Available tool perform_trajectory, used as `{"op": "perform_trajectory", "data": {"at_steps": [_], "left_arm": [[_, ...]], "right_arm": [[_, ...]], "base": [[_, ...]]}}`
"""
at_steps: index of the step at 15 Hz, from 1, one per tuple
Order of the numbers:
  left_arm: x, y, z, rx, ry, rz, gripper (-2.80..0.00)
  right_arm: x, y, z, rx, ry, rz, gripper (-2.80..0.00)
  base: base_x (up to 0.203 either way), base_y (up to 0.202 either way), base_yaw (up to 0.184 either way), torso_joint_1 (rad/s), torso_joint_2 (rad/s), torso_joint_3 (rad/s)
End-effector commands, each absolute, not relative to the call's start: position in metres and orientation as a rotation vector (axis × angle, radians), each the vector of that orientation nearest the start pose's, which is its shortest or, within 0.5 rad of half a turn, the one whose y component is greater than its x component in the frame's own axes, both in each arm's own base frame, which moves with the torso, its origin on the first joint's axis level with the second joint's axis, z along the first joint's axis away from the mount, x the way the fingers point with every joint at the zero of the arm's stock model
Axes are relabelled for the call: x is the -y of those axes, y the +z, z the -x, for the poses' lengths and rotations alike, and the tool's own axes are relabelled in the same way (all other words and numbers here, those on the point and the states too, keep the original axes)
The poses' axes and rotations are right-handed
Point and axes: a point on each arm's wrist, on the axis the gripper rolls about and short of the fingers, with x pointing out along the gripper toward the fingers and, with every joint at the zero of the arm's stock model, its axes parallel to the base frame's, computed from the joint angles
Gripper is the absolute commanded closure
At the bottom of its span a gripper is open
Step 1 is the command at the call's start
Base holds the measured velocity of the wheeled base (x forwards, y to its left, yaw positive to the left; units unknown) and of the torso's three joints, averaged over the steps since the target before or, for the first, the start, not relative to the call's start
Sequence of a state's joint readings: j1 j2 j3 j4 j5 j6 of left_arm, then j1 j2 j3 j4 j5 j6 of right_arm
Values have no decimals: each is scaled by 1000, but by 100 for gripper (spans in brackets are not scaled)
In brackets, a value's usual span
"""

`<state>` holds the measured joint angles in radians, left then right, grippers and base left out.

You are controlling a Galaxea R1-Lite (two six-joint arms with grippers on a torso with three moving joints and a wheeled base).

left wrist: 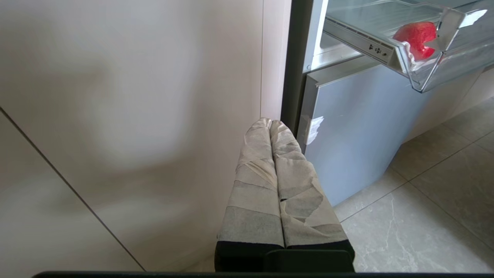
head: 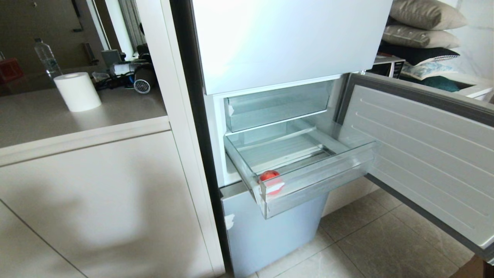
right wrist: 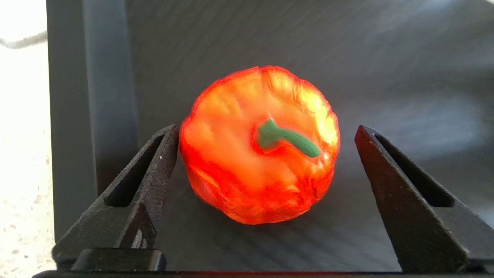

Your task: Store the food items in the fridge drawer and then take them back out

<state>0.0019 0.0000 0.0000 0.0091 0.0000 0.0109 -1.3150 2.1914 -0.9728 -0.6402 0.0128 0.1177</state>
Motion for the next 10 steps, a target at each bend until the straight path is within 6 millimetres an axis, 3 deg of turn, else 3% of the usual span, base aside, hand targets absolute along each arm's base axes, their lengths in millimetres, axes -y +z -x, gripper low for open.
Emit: {"op": "perform_trajectory", "data": {"at_steps": [1, 2, 6, 10], "left_arm": [[0, 75, 23, -11, 3, -11, 0], [0, 75, 23, -11, 2, -11, 0], [0, 75, 23, -11, 1, -11, 0], [0, 75, 23, -11, 1, -11, 0]], "right_arm": [[374, 76, -90, -354, -1319, -447, -280], [371, 87, -85, -333, -1329, -433, 0], [347, 126, -69, -252, -1361, -386, 0], [305, 163, -58, -177, -1342, -337, 0]], "base": [[0, 0, 0, 0, 0, 0], [0, 0, 0, 0, 0, 0], [0, 0, 0, 0, 0, 0], [0, 0, 0, 0, 0, 0]]}}
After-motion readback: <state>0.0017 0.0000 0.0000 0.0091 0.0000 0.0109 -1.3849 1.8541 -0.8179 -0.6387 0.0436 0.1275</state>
